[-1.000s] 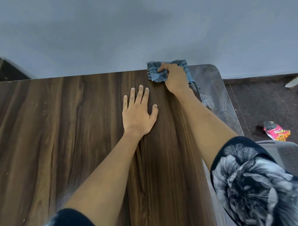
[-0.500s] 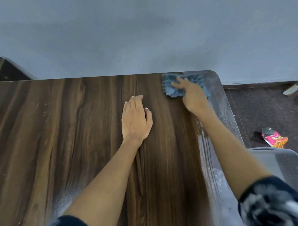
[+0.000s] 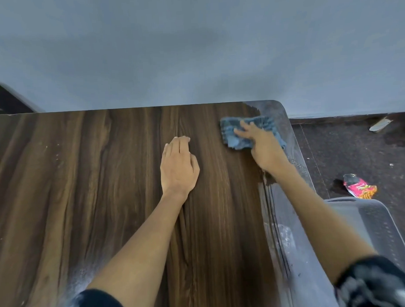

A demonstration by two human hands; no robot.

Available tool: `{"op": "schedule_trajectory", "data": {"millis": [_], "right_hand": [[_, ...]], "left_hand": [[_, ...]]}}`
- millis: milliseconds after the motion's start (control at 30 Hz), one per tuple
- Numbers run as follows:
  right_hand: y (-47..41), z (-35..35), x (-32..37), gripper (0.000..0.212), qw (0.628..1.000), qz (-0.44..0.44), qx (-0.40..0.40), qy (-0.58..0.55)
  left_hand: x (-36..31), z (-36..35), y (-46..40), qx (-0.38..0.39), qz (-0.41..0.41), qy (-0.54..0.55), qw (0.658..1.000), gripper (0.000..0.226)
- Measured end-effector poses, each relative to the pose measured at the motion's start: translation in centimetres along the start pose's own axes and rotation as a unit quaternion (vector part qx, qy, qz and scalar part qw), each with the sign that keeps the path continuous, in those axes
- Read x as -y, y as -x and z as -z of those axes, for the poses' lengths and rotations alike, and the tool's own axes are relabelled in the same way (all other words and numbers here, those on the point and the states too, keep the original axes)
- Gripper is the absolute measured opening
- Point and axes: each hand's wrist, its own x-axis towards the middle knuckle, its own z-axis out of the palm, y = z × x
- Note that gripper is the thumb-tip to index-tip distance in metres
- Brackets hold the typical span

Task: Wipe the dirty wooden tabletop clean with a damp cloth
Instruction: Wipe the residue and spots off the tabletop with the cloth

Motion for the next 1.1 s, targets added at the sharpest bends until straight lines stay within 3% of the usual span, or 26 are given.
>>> {"op": "schedule_trajectory", "data": {"millis": [133, 300, 367, 533, 667, 867, 967, 1100], "right_hand": [[-3.4, -1.3, 2.8, 0.057, 0.998, -0.061, -0.008, 0.005], [4.4, -3.9, 5.2, 0.065, 0.995, 0.079, 0.042, -0.033], [8.1, -3.4, 4.1, 0.068, 0.992, 0.094, 0.054, -0.057], [5.2, -0.1, 1.4, 0.066, 1.0, -0.008, 0.003, -0.021], [1.5, -1.8, 4.2, 0.062, 0.998, -0.065, -0.01, 0.009], [10.6, -3.8, 6.1, 0.063, 0.992, 0.087, 0.08, -0.051], [13.6, -2.1, 3.4, 0.069, 0.995, 0.045, 0.04, -0.08], [9.3, -0.7, 2.3, 0.065, 0.999, -0.02, 0.012, -0.048]], "left_hand": [[0.1, -0.1, 0.5, 0.01, 0.0, -0.004, 1.0, 0.035], [0.3, -0.3, 0.9, 0.012, 0.001, 0.008, 1.0, 0.038], [0.5, -0.3, 1.4, 0.016, 0.0, 0.009, 1.0, 0.038], [0.4, 0.1, 3.6, 0.012, 0.008, 0.015, 1.0, 0.038], [0.1, 0.5, 5.3, 0.019, 0.008, 0.004, 1.0, 0.039], [0.4, 0.7, 7.1, 0.033, 0.008, -0.007, 0.999, 0.041], [0.3, 0.9, 8.5, 0.037, 0.011, -0.013, 0.999, 0.042], [0.2, 1.4, 10.7, 0.036, 0.009, -0.02, 0.999, 0.044]]}}
